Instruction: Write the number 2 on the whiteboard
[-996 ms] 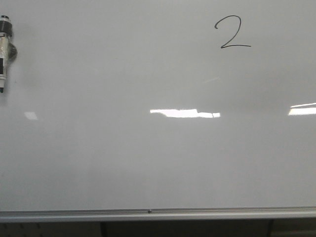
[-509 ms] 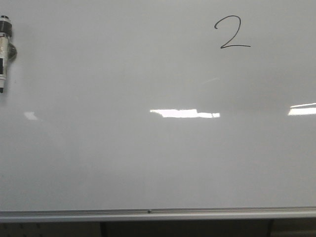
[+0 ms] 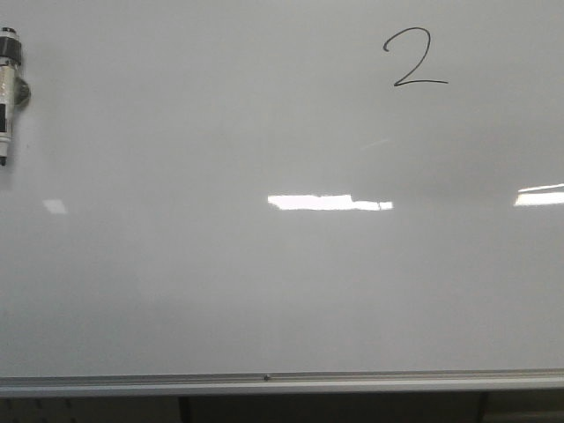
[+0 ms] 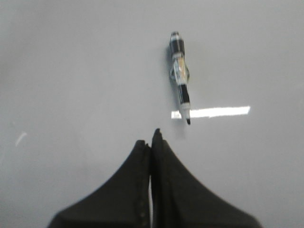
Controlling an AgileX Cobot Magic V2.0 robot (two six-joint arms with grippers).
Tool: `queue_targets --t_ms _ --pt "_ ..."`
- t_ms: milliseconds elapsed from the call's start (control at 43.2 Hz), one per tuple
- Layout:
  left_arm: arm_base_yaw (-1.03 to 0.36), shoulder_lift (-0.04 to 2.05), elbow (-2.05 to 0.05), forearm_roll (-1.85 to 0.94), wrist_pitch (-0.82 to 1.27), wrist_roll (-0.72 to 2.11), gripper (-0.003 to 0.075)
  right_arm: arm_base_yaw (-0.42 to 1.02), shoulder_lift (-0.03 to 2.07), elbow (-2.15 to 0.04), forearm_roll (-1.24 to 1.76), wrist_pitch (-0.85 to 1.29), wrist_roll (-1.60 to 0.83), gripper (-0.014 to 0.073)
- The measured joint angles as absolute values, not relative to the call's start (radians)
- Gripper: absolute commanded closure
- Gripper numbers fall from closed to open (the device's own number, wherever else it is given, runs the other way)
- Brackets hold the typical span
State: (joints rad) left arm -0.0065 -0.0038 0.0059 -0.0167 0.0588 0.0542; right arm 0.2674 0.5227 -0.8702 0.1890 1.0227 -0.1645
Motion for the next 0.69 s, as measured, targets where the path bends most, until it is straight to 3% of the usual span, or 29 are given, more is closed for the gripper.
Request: queue_targets --t_ms 695 --pt "0.005 -0.004 0.006 -0.017 -0.027 0.054 0.074 0.267 0.523 -0.87 0.189 1.023 -0.164 0.0663"
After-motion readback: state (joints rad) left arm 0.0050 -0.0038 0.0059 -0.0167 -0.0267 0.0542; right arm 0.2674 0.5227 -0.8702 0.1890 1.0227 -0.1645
